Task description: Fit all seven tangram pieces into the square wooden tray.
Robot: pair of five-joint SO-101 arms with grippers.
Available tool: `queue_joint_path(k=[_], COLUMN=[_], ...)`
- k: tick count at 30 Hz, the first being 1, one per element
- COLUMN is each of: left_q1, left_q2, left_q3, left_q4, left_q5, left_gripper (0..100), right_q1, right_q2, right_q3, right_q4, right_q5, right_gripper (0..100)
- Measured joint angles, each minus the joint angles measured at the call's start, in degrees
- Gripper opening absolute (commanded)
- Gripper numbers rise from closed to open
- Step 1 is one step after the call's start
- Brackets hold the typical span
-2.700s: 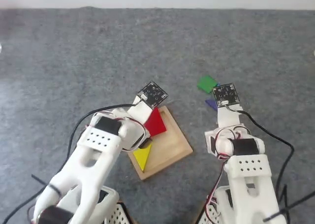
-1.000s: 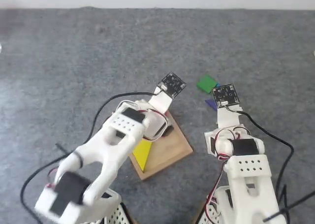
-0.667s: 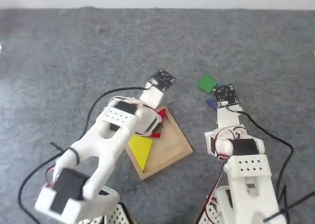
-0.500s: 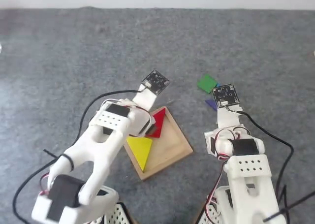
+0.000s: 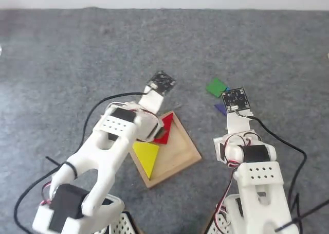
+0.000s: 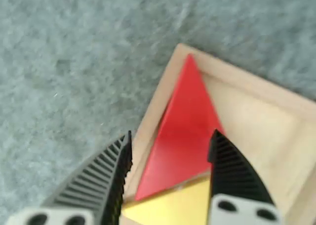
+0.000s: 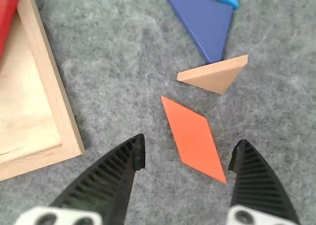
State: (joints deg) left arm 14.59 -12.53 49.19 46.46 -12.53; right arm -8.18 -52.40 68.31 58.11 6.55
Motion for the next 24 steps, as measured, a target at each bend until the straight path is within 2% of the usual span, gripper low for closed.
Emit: queue_joint_path(k=[3,12,16,24], left_q1=[2.37,0.79,0.97,2.46], left_q2=[0.0,0.0,0.0,0.7], left_q3=[-0.79,1.32,1.76,1.76], left_q4=[0.0,-0.97,-0.97,-0.97], left_q5=[2.2,5.89,5.89,10.64], left_gripper=[25,25,25,27], right_q1=[0.0,0.0,0.0,0.0], right_q2=[0.0,0.0,0.0,0.0], right_q3=[0.0,0.0,0.0,0.0], right_q4=[0.0,0.0,0.0,0.0], right_q5=[0.0,0.0,0.0,0.0], right_gripper=[27.3,27.3,27.3,27.3])
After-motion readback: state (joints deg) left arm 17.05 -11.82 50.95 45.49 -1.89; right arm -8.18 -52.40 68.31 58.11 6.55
